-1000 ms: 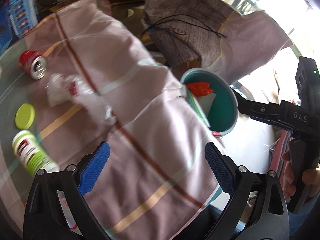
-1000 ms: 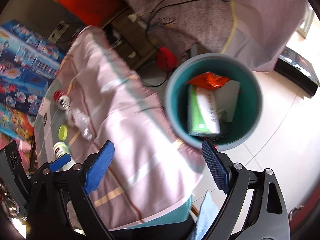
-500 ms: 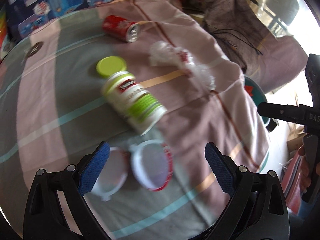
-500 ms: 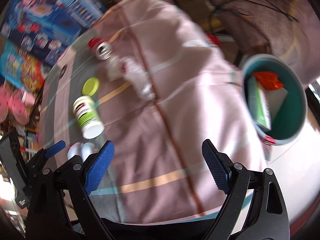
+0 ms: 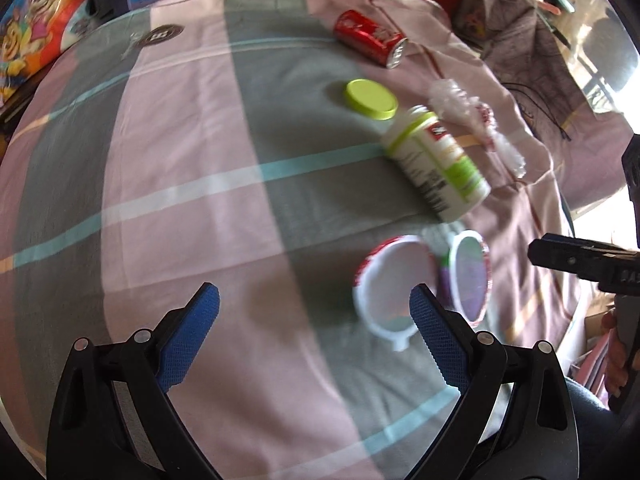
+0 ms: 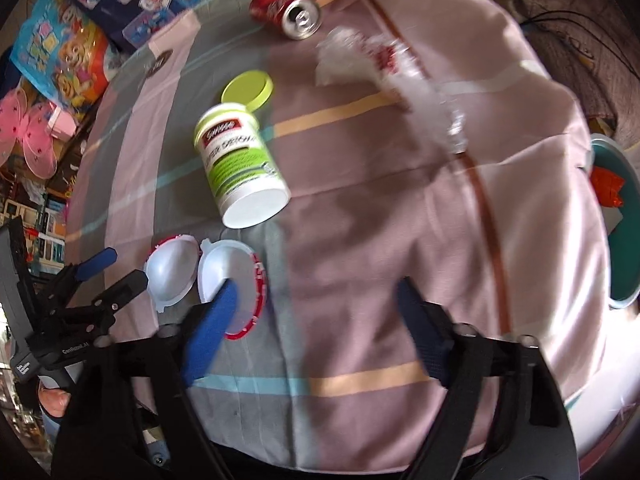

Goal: Collect trash
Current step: 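Grasp a white plastic lid with the left tool while the right tool grasps another lid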

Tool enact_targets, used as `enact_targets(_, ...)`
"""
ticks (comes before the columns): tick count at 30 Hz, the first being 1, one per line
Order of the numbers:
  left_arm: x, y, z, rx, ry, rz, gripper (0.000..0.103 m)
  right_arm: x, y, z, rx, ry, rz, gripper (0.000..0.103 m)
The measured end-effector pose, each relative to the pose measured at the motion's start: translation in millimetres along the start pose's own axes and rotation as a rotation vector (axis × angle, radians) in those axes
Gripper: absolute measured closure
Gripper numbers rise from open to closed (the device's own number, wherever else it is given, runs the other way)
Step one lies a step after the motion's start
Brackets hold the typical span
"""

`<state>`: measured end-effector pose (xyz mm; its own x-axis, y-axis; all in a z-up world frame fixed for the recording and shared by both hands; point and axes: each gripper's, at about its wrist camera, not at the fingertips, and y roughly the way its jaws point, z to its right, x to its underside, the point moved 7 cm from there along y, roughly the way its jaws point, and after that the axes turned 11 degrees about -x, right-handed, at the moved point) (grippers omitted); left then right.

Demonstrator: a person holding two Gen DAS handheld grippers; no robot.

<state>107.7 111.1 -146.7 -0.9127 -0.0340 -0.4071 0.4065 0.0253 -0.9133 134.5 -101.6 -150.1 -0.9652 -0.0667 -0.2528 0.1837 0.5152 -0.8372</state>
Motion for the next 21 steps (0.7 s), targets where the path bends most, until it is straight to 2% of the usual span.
enact_targets(4,2.2,4.5,-8.7,0.012,-0.016,0.002,0.007,2.7,21.3,-9.9,-0.023,-0.005,-0.036,0.058)
enact_targets(7,3.1,7.5,-8.0,0.01,0.004,0.004,0.007,4.5,32.5,-19.2,-0.026,-0.029,-0.053,0.06)
enact_targets(14,1.7,14.4,-4.8,0.012,0.019,-0.005,0.007,3.7,52.2,-38.1,0.018,-0.136,-0.066,0.071)
enact_targets(15,1.4,15.2,-4.2,0.01,0.022,-0.005,0.007,3.2,52.7,-39.0,0.032,-0.15,-0.056,0.074)
enact_targets(16,1.3,15.9,-3.6,0.009,0.023,-0.006,0.007,3.1,53.5,-40.6,0.037,-0.164,-0.055,0.089)
enact_targets(17,1.3,16.8,-3.1,0.009,0.024,-0.008,0.007,4.1,55.2,-41.1,0.028,-0.167,-0.07,0.095)
enact_targets(21,1.0,19.6,-0.6,0.001,0.028,-0.015,0.007,1.7,47.6,-37.8,0.025,-0.168,-0.053,0.098)
